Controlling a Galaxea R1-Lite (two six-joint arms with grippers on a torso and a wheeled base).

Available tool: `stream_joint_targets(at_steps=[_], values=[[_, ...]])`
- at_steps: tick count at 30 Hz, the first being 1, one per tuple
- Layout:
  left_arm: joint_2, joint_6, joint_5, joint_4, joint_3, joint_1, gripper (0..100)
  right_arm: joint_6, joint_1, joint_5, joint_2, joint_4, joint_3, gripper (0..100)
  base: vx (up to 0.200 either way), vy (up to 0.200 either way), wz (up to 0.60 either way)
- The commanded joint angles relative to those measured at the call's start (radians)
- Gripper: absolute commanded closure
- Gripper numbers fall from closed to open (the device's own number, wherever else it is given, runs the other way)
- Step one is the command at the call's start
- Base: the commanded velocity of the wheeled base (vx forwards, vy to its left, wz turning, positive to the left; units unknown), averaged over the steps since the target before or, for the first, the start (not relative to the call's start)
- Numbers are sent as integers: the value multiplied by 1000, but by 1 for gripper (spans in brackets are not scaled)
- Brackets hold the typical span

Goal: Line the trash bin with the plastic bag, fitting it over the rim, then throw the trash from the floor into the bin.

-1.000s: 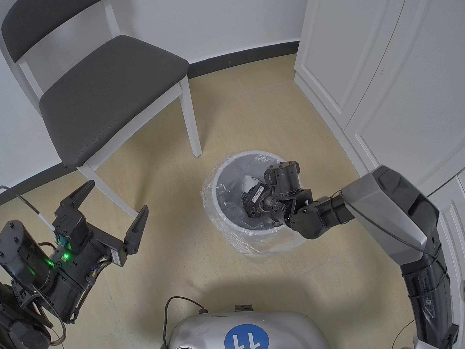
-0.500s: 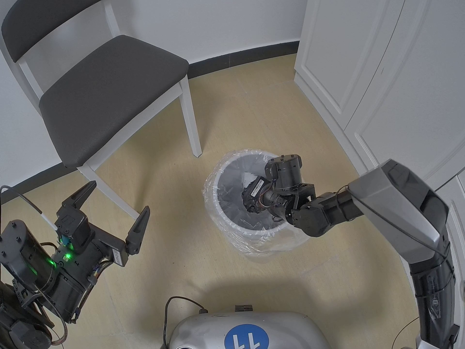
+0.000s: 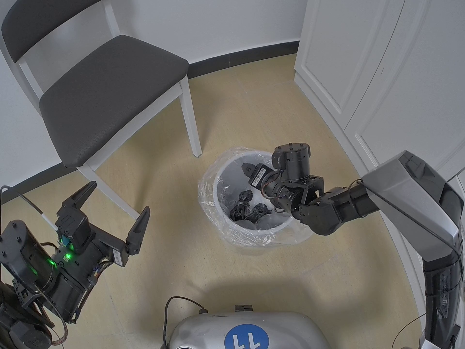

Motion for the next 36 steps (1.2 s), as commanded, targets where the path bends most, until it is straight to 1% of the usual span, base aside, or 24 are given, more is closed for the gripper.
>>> stream_joint_targets(at_steps=[1,2,4,6,7,9,10,11,12,13,14,15,16,18,19,23,27,31,33,36], values=[[2,0,0,0,0,0,0,-21,-12,-2,-75,-9,39,0,0,0,0],[2,0,0,0,0,0,0,-30,-12,-5,-97,-9,53,0,0,0,0],[5,0,0,0,0,0,0,-78,-14,-17,-160,-9,105,0,0,0,0],[6,0,0,0,1,0,0,-185,-34,-19,-213,3,180,0,0,0,0],[8,-1,0,0,1,2,0,-286,-61,-20,-229,2,234,0,0,0,0],[12,-3,0,0,3,2,0,-460,-120,-20,-239,2,327,0,0,0,0],[17,-4,0,0,4,2,0,-524,-147,-20,-239,-9,363,0,0,0,0],[25,-4,0,0,4,2,0,-641,-206,-20,-235,-10,419,0,0,0,0],[29,-4,0,0,6,2,0,-724,-252,-8,-233,-10,458,0,0,0,0],[34,-6,0,0,6,2,0,-777,-281,-3,-229,-12,476,0,0,0,0],[34,-6,0,0,6,2,0,-786,-285,-2,-227,-12,481,0,0,0,0],[40,-8,0,0,6,2,0,-892,-347,29,-207,-12,522,0,0,0,0],[43,-9,2,0,6,2,0,-912,-357,50,-198,-12,530,0,0,0,0],[55,-21,0,0,6,2,0,-921,-365,98,-169,-12,531,0,0,0,0],[64,-32,0,0,6,2,0,-921,-364,107,-149,-12,525,0,0,0,0],[121,-97,0,-1,0,0,0,-912,-362,118,-78,-20,488,0,0,0,0],[143,-126,0,-1,4,-4,0,-912,-364,123,-86,-82,502,0,0,0,0],[150,-175,6,0,-5,11,0,-905,-368,123,-158,-230,584,0,0,0,0],[141,-192,20,0,-37,42,0,-871,-365,121,-221,-305,666,0,0,0,0],[132,-192,28,0,-80,85,0,-849,-362,113,-308,-377,763,0,0,0,0]])
